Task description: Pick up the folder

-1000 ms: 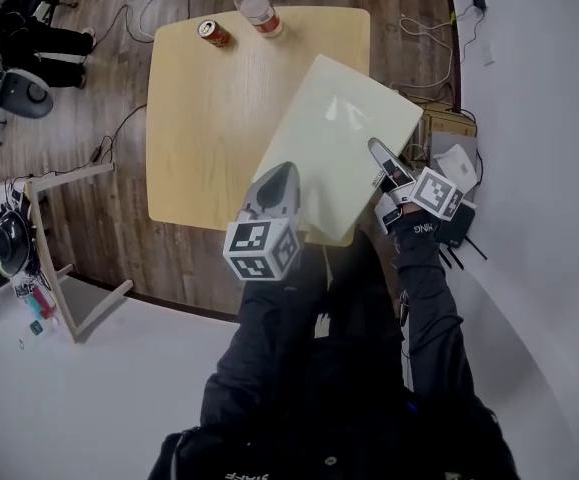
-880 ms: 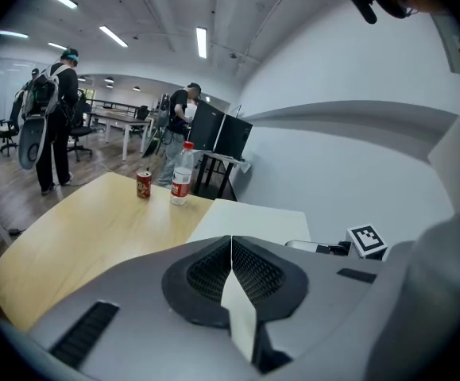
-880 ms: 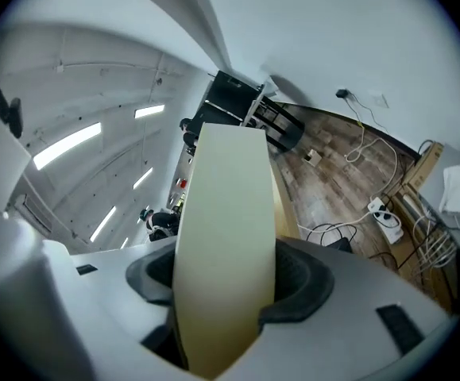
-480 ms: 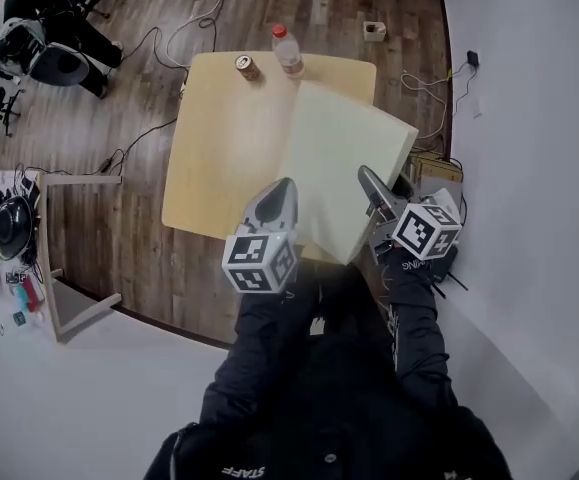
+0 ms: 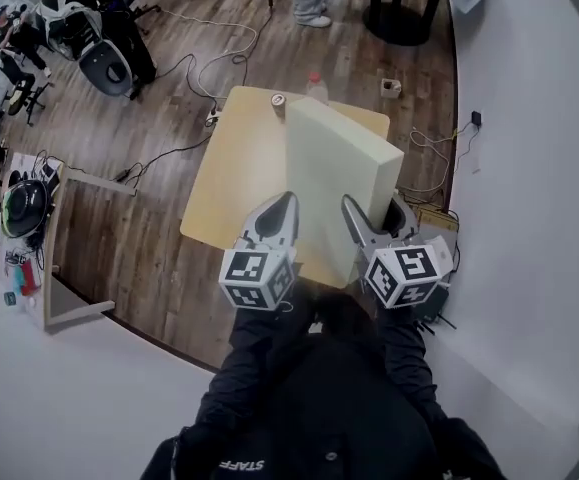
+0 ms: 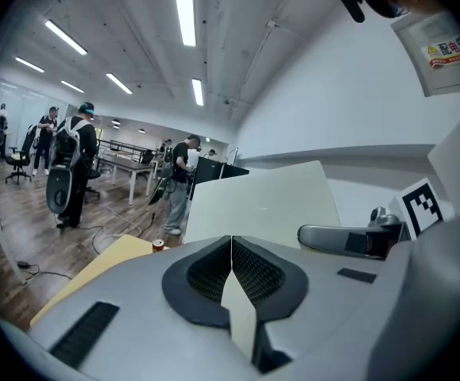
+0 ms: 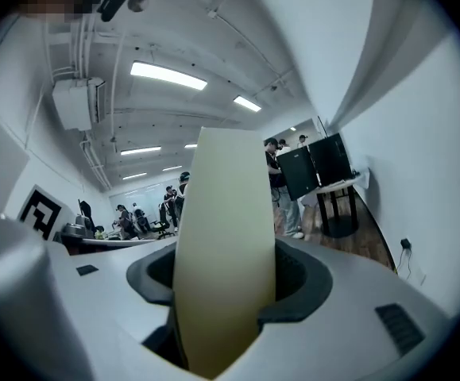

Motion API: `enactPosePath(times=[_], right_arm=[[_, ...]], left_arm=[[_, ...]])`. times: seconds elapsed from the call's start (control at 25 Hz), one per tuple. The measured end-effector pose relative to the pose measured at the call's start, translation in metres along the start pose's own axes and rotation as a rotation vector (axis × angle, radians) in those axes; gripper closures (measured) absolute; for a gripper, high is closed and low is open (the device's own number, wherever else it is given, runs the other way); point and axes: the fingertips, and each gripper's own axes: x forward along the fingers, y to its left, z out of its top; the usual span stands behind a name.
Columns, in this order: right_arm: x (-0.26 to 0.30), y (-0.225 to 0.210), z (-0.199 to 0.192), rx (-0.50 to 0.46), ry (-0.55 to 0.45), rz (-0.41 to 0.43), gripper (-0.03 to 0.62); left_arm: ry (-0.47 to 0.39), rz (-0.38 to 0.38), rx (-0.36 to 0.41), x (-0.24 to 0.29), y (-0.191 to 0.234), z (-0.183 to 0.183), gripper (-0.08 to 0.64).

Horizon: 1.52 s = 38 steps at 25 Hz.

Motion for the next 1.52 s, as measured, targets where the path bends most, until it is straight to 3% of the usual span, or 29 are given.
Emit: enactPosePath(times=[0.44, 0.96, 1.52], right_arm=[[-0.01, 0.068, 0.049, -0.22, -0.061, 0.005, 0.314], [-0.012, 0.11, 0.069, -0.305, -0.132, 0.016, 0.314], [-0.013, 0.108, 0.08, -0.308, -0.154, 0.021, 0.314]], left_arm=[[-0.096, 0.044, 0.047, -0.042, 0.007, 0.042, 0.525], [-0.164, 0.076, 0.101, -0.066, 0.018, 0.07, 0.525], [-0.177, 0.077, 0.119, -0.061, 0.011, 0.08, 0.525]])
